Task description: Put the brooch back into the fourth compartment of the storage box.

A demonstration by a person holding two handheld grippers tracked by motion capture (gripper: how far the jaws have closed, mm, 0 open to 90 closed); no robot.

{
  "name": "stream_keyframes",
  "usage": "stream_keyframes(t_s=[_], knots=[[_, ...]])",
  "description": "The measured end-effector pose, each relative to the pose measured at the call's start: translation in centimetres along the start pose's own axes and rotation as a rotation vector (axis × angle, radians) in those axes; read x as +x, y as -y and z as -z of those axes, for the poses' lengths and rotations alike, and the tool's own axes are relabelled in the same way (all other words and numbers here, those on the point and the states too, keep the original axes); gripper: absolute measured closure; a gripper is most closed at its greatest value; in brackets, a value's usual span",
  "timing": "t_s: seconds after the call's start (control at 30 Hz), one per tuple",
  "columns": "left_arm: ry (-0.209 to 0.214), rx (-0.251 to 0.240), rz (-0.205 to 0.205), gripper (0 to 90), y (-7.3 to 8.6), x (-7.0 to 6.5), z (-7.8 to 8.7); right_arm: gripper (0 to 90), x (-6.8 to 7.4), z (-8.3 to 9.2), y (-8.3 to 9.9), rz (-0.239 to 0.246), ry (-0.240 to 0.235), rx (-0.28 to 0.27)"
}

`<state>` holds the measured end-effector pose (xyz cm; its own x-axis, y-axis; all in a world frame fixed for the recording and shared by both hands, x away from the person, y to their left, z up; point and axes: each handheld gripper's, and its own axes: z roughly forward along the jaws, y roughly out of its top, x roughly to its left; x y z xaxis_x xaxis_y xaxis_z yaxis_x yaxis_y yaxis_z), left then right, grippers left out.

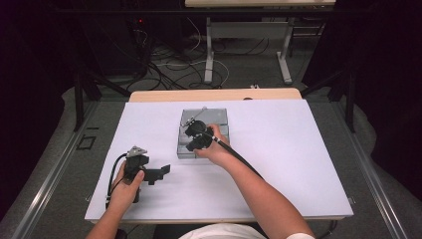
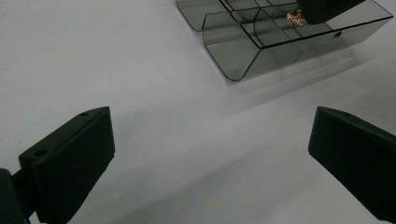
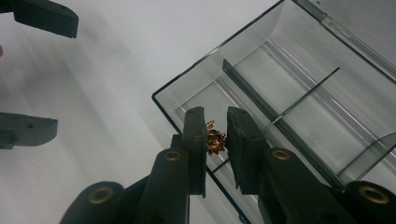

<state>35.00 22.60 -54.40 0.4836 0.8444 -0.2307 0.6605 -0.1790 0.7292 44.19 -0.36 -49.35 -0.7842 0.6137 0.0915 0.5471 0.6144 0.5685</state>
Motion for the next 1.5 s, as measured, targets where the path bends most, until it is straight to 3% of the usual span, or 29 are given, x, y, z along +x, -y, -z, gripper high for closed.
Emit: stream_keyframes(t_s=[0.33,0.4,0.43,0.6,0.67,0.7,0.73,0.77,0.83,1.0,1.03,1.07,1.2,1.23,1.5], knots=[[0.001,0.0,0.0,0.5,0.0,0.0,0.0,78.3,-0.6,-1.0,0.0,-0.023,0.002,0.008],[0.001,0.0,0.0,0.5,0.0,0.0,0.0,78.3,-0.7,-1.4,0.1,-0.034,0.002,-0.017],[0.0,-0.002,0.0,0.5,0.0,0.0,0.0,78.3,-0.7,-1.3,0.0,-0.04,0.002,0.01],[-0.001,0.001,-0.002,0.5,0.0,0.1,0.0,78.3,-1.0,-1.9,0.1,-0.048,0.001,0.012],[-0.001,0.001,-0.002,0.5,0.0,0.1,0.0,78.3,-1.0,-2.0,0.1,-0.077,0.007,0.026],[-0.001,0.002,-0.002,0.5,0.0,0.1,0.0,78.3,-1.2,-2.1,0.1,-0.048,0.008,0.025],[-0.001,0.002,-0.003,0.5,0.0,0.1,0.0,78.2,-1.1,-2.4,0.2,-0.064,0.006,0.002],[0.0,0.0,-0.002,0.5,0.0,0.1,0.0,78.3,-1.2,-2.2,0.1,-0.06,0.002,0.03],[-0.001,-0.001,0.0,0.5,0.0,0.1,0.0,78.2,-1.2,-2.4,0.2,-0.083,0.008,0.026],[0.002,-0.002,-0.002,0.5,0.0,0.1,0.0,77.9,-1.4,-2.5,0.2,-0.066,0.007,0.034],[0.001,-0.001,-0.001,0.5,0.0,0.1,0.0,77.4,-1.4,-2.5,0.2,-0.069,0.003,0.031],[0.002,0.0,-0.002,0.5,0.0,0.1,0.0,76.5,-1.2,-2.7,0.3,-0.091,0.008,-0.007],[0.002,-0.003,0.005,0.5,0.0,0.0,-0.1,74.2,-1.2,-2.5,0.3,-0.087,0.005,-0.001],[0.002,-0.004,0.004,0.5,0.0,0.0,-0.1,73.4,-1.2,-2.2,0.1,-0.093,0.002,0.025],[-0.001,0.003,0.004,0.5,0.0,-0.1,-0.2,63.0,-1.2,-1.8,0.1,-0.069,-0.003,0.006]])
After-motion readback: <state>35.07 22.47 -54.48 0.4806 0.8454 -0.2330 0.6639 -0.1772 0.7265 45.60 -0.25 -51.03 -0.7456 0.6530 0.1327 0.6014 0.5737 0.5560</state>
